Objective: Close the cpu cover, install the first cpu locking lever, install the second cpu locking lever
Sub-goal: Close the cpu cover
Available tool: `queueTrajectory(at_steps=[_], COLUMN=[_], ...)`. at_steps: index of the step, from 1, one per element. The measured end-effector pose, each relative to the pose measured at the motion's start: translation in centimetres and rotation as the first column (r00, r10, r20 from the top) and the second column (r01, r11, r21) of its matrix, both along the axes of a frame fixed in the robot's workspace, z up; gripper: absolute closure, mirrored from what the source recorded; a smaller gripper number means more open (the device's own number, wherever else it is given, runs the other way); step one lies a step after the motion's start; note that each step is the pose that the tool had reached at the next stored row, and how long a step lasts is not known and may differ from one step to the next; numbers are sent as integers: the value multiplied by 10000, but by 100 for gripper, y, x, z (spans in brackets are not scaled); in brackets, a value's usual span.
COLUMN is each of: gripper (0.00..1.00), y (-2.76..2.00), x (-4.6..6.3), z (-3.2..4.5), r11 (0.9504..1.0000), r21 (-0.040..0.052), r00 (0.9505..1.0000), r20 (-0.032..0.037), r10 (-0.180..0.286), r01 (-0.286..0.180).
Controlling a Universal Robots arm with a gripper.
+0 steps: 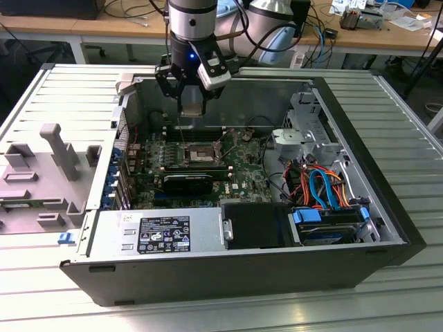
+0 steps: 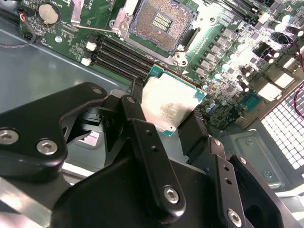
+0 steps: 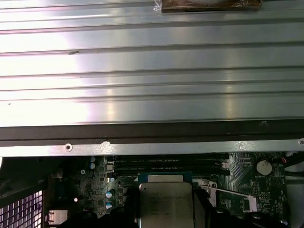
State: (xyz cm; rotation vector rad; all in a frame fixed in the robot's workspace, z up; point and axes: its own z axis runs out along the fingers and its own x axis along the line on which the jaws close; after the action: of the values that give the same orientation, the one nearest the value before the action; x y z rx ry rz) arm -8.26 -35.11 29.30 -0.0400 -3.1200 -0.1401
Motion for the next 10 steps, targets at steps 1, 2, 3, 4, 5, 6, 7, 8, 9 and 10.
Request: queueTrajectory(at_steps=[1, 2, 3, 4, 5, 6, 7, 8, 9, 10], gripper=[45, 45, 45, 45, 45, 45, 45, 45, 45, 45], y=[0, 0, 0, 0, 0, 0, 0, 0, 0, 0], x=[-1, -2, -3, -3, -5, -5, -6, -7, -8, -9], z=[-3, -6, -10, -13, -17, -21, -24, -27, -30, -33], r11=[10000, 10000, 10000, 10000, 10000, 10000, 10000, 10000, 10000, 10000], r21=[0, -1, 0, -1, 0, 0, 0, -1, -1, -1], r00=[10000, 10000, 10000, 10000, 10000, 10000, 10000, 10000, 10000, 10000], r20=[0, 0, 0, 0, 0, 0, 0, 0, 0, 0], r10=[0, 0, 1, 1, 0, 0, 0, 0, 0, 0], r01=[0, 0, -1, -1, 0, 0, 0, 0, 0, 0])
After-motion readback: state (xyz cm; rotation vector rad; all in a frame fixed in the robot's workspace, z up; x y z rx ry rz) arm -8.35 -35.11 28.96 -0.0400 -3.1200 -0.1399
